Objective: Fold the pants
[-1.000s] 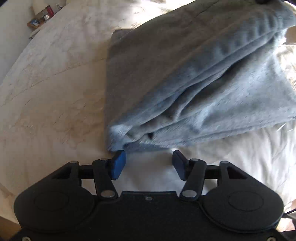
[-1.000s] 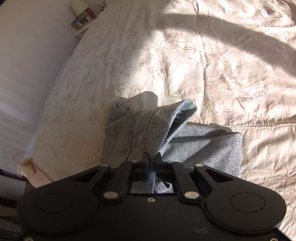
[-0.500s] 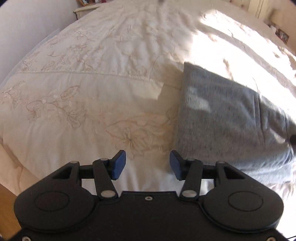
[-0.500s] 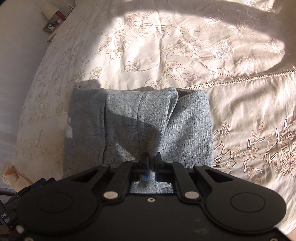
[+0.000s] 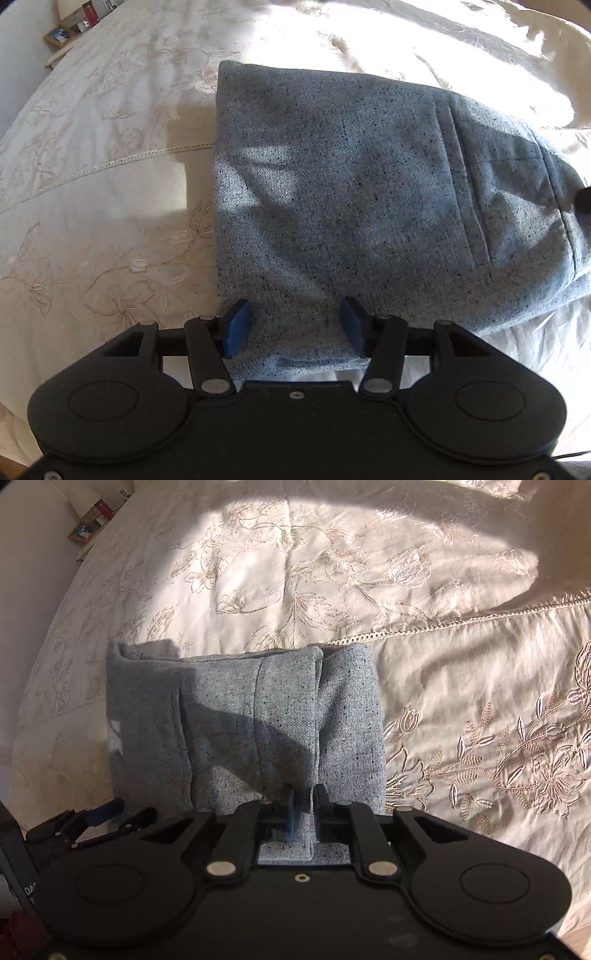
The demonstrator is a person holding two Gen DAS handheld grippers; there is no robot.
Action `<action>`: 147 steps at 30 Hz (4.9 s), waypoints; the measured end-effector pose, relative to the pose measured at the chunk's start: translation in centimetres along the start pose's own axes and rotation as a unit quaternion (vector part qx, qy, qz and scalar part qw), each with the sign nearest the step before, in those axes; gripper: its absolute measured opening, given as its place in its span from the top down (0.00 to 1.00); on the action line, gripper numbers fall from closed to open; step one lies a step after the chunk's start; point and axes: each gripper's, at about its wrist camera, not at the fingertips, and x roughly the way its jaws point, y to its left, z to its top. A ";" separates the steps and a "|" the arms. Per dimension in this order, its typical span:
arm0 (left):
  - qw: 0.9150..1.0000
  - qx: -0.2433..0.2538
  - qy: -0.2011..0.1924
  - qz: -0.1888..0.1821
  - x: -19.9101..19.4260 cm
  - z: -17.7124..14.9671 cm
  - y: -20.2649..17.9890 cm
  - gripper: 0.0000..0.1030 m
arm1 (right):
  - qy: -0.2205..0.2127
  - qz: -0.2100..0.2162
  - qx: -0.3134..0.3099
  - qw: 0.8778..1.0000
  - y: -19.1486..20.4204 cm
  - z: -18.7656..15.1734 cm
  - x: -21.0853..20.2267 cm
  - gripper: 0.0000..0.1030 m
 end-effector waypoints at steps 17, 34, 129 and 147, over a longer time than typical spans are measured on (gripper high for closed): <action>0.999 0.014 0.015 0.033 -1.4 1.7 0.3 0.41 | 0.014 0.128 0.007 0.992 -0.7 4.1 7.3 0.82; 0.997 0.028 0.019 0.065 3.7 9.3 -1.4 0.35 | -0.056 -0.065 -0.083 0.993 1.8 0.2 3.2 0.73; 0.987 -0.038 -0.092 -0.122 -5.4 10.2 13.6 0.89 | -0.116 0.006 -0.061 0.991 12.9 5.2 -2.1 0.85; 0.993 -0.110 -0.041 -0.022 2.9 12.8 19.7 0.81 | -0.075 -0.032 -0.120 0.989 20.7 12.8 9.6 0.64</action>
